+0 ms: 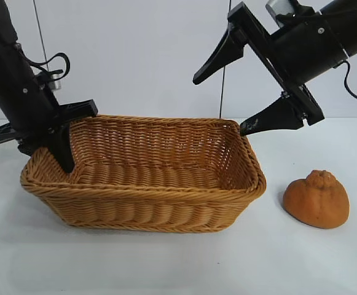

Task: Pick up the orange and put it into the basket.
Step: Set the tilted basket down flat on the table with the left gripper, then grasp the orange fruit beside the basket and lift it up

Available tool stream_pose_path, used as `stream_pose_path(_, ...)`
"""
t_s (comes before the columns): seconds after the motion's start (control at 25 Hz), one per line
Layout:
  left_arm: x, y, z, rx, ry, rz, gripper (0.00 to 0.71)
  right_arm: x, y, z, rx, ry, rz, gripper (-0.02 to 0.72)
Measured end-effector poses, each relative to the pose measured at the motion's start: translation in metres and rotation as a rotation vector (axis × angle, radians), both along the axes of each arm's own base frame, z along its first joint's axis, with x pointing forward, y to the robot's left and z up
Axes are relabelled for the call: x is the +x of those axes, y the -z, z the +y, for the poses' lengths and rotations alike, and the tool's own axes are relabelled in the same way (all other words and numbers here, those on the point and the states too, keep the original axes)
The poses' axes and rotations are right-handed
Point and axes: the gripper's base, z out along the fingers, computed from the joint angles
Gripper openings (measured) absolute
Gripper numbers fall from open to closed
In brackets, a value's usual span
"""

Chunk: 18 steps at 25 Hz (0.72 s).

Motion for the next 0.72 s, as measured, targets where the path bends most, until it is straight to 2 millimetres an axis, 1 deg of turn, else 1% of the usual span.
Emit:
stream_pose_path(0.12, 0.0, 0.007, -0.001, 0.003, 0.007, 0.009, 0.091, 0.0, 0.0, 0.0, 0.0, 0.0, 0.0, 0.652)
stream_pose_path(0.16, 0.001, 0.008, -0.001, 0.003, 0.008, 0.012, 0.105, 0.0, 0.0, 0.0, 0.0, 0.0, 0.0, 0.652)
stream_pose_path(0.2, 0.001, 0.008, -0.002, 0.001, 0.012, 0.011, 0.141, 0.0, 0.0, 0.0, -0.001, 0.0, 0.0, 0.652)
stream_pose_path(0.28, 0.0, 0.008, -0.002, -0.004, 0.009, 0.013, 0.269, 0.0, 0.0, 0.0, -0.001, 0.0, 0.0, 0.652)
stream_pose_path(0.36, 0.0, 0.007, -0.003, -0.011, 0.0, 0.017, 0.452, 0.0, 0.0, 0.0, -0.002, -0.001, 0.0, 0.652)
stream_pose_path(0.4, 0.0, 0.006, -0.003, -0.013, 0.001, 0.023, 0.521, 0.0, 0.0, 0.0, -0.002, -0.001, 0.0, 0.652)
stream_pose_path(0.44, 0.0, 0.003, -0.003, -0.016, 0.005, 0.025, 0.559, 0.0, 0.0, 0.0, -0.002, -0.001, 0.0, 0.652)
stream_pose_path(0.48, 0.0, -0.001, -0.003, -0.019, 0.008, 0.022, 0.587, 0.0, 0.0, 0.0, -0.002, -0.001, 0.0, 0.652)
stream_pose_path(0.56, 0.0, -0.013, -0.004, -0.027, 0.014, 0.006, 0.614, 0.0, 0.0, 0.0, -0.002, -0.001, 0.0, 0.652)
stream_pose_path(0.64, -0.002, -0.031, -0.004, -0.036, 0.025, -0.028, 0.625, 0.0, 0.0, 0.0, -0.002, -0.001, 0.0, 0.652)
stream_pose_path(0.72, -0.007, -0.055, -0.002, -0.031, 0.039, -0.082, 0.631, 0.0, 0.0, 0.0, -0.002, -0.001, 0.0, 0.652)
